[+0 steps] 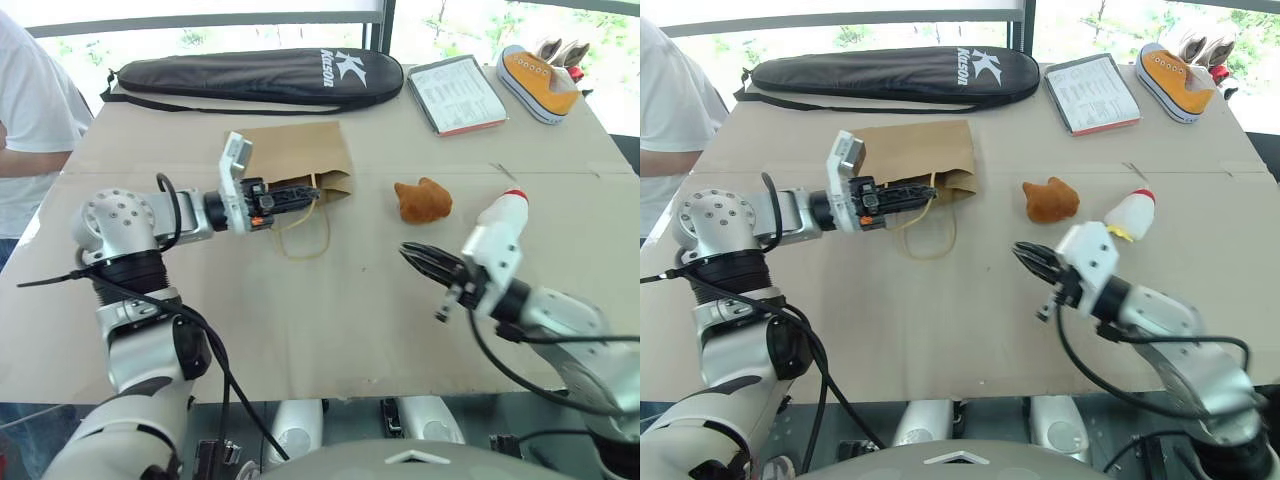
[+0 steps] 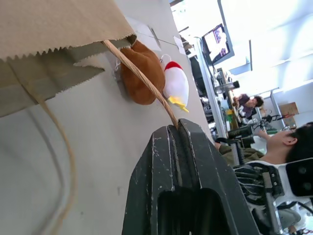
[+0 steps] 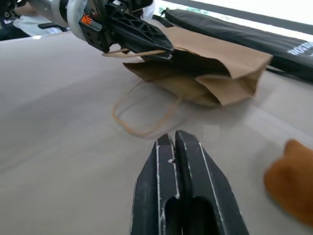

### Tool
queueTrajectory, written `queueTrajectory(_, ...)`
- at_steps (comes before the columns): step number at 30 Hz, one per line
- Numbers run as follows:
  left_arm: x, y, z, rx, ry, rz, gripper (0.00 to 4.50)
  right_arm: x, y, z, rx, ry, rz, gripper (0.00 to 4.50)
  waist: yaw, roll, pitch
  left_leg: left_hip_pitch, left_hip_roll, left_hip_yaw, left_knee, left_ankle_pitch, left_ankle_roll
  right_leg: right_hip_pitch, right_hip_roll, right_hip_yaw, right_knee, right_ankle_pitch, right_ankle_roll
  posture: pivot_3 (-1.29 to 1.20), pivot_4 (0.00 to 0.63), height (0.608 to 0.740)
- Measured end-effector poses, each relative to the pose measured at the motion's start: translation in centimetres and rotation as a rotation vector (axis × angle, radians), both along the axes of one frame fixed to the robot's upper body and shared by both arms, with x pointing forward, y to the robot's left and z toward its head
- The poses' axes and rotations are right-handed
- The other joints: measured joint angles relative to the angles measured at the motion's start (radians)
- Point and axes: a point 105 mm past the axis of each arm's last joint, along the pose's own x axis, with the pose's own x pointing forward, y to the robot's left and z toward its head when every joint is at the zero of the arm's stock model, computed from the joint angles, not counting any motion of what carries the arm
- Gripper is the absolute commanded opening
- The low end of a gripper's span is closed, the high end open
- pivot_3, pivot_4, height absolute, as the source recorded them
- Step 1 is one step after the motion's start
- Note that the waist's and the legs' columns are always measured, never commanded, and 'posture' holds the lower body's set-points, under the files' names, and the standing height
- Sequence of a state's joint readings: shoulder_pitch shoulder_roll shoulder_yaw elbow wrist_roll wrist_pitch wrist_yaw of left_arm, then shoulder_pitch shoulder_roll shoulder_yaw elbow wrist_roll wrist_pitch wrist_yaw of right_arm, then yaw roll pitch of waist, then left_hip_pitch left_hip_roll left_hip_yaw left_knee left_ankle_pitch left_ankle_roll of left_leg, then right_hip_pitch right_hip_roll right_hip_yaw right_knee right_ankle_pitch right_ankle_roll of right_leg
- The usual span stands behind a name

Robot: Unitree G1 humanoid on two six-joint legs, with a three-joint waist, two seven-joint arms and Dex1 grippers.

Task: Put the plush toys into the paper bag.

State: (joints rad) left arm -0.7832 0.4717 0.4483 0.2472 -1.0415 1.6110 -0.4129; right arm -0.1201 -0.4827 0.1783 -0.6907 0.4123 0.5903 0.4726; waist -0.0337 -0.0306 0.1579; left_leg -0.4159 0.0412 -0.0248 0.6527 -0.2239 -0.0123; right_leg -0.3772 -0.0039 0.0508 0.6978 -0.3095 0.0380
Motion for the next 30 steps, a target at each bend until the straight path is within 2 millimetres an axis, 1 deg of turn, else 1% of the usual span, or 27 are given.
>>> queueTrajectory(2,-0.1,-0.4,0.2,0.000,0.003,-0.005,0.00,0.8,0.7,-0.3,0.000,0.014,-0.008,0.03,0.002,0.000,0.000,-0.001,0.001,-0.002,-0.001,0.000,0.000,0.000,-0.002,-0.001,0.000,0.000,0.000,0.00,0.150,0.740)
queueTrajectory(3,-0.1,-0.9,0.3,-0.017,0.008,-0.001,0.00,1.5,1.2,-0.1,0.009,0.014,-0.007,0.03,0.003,0.000,0.000,-0.001,0.000,-0.002,-0.001,0.000,0.000,0.000,-0.007,-0.002,0.000,0.000,0.000,0.00,0.150,0.740)
queueTrajectory(5,0.0,-2.5,0.5,-0.054,0.024,-0.030,0.00,2.5,2.4,0.6,0.021,-0.009,0.013,0.03,0.009,0.000,0.000,-0.001,-0.002,-0.002,-0.001,0.000,-0.001,0.001,-0.010,-0.005,0.000,0.000,0.000,0.00,0.150,0.740)
queueTrajectory(7,-0.2,-4.0,0.8,-0.094,0.041,-0.067,0.00,3.3,3.8,0.7,0.017,-0.020,0.043,0.03,0.016,0.000,0.000,-0.001,-0.003,-0.002,0.000,0.001,-0.001,0.001,-0.012,-0.006,0.000,0.000,0.000,0.00,0.150,0.740)
queueTrajectory(9,-0.3,-4.2,1.2,-0.110,0.045,-0.071,0.00,3.8,4.3,-0.4,-0.003,0.004,0.046,0.03,0.017,0.000,0.000,-0.001,-0.004,-0.002,0.000,0.001,-0.001,0.001,-0.013,-0.006,-0.001,0.000,0.001,0.00,0.150,0.740)
queueTrajectory(11,-0.5,-4.2,1.8,-0.141,0.040,-0.056,0.00,4.9,4.3,-1.9,-0.026,0.044,0.017,0.03,0.018,0.000,0.000,-0.001,-0.004,-0.002,0.000,0.001,-0.001,0.001,-0.015,-0.006,0.000,0.000,0.001,0.00,0.150,0.740)
queueTrajectory(13,-0.8,-4.4,1.9,-0.163,0.051,-0.029,0.00,5.8,4.6,-2.7,-0.034,0.057,-0.008,0.03,0.018,0.000,0.000,0.000,-0.003,-0.002,0.000,0.001,-0.001,0.001,-0.015,-0.006,0.000,0.000,0.001,0.00,0.150,0.740)
queueTrajectory(16,-1.1,-5.3,1.6,-0.189,0.070,-0.006,0.00,7.2,5.1,-3.0,-0.029,0.050,-0.042,0.03,0.020,0.000,0.000,0.000,-0.003,-0.003,0.000,0.002,-0.003,0.001,-0.014,-0.007,0.000,0.001,0.000,0.00,0.150,0.740)
queueTrajectory(19,-1.4,-6.7,1.9,-0.217,0.055,0.020,0.00,8.8,6.1,-3.2,-0.009,0.018,-0.088,0.03,0.021,0.000,0.000,0.000,-0.004,-0.003,0.000,0.003,-0.005,0.002,-0.012,-0.008,0.000,0.001,0.000,0.00,0.150,0.740)
queueTrajectory(20,-1.5,-6.8,1.9,-0.215,0.052,0.027,0.00,9.0,6.5,-3.2,0.006,0.014,-0.088,0.03,0.020,0.000,0.000,0.000,-0.004,-0.003,0.000,0.003,-0.005,0.002,-0.011,-0.007,0.000,0.001,0.000,0.00,0.150,0.740)
queueTrajectory(23,-1.4,-6.9,2.0,-0.214,0.052,0.066,0.00,9.3,6.9,-3.6,0.019,-0.001,-0.100,0.03,0.020,0.000,0.000,0.000,-0.004,-0.003,-0.001,0.003,-0.006,0.002,-0.009,-0.007,-0.001,0.001,0.000,0.00,0.150,0.740)
queueTrajectory(25,-1.3,-7.0,2.1,-0.235,0.060,0.093,0.00,9.8,6.9,-3.8,0.022,-0.007,-0.115,0.03,0.021,0.000,0.000,0.000,-0.005,-0.003,0.000,0.003,-0.006,0.002,-0.009,-0.007,-0.001,0.001,0.000,0.00,0.150,0.740)
queueTrajectory(27,-1.3,-7.3,2.3,-0.262,0.066,0.115,0.00,10.5,7.5,-3.9,0.030,-0.010,-0.118,0.03,0.020,0.000,0.000,0.000,-0.005,-0.003,0.000,0.003,-0.006,0.002,-0.008,-0.007,-0.001,0.001,0.000,0.00,0.150,0.740)
queueTrajectory(30,-1.2,-7.5,2.6,-0.276,0.066,0.137,0.00,11.2,7.9,-4.8,0.021,-0.006,-0.121,0.03,0.020,0.000,0.000,0.000,-0.005,-0.003,-0.001,0.004,-0.006,0.002,-0.007,-0.007,-0.001,0.001,0.000,0.00,0.150,0.740)
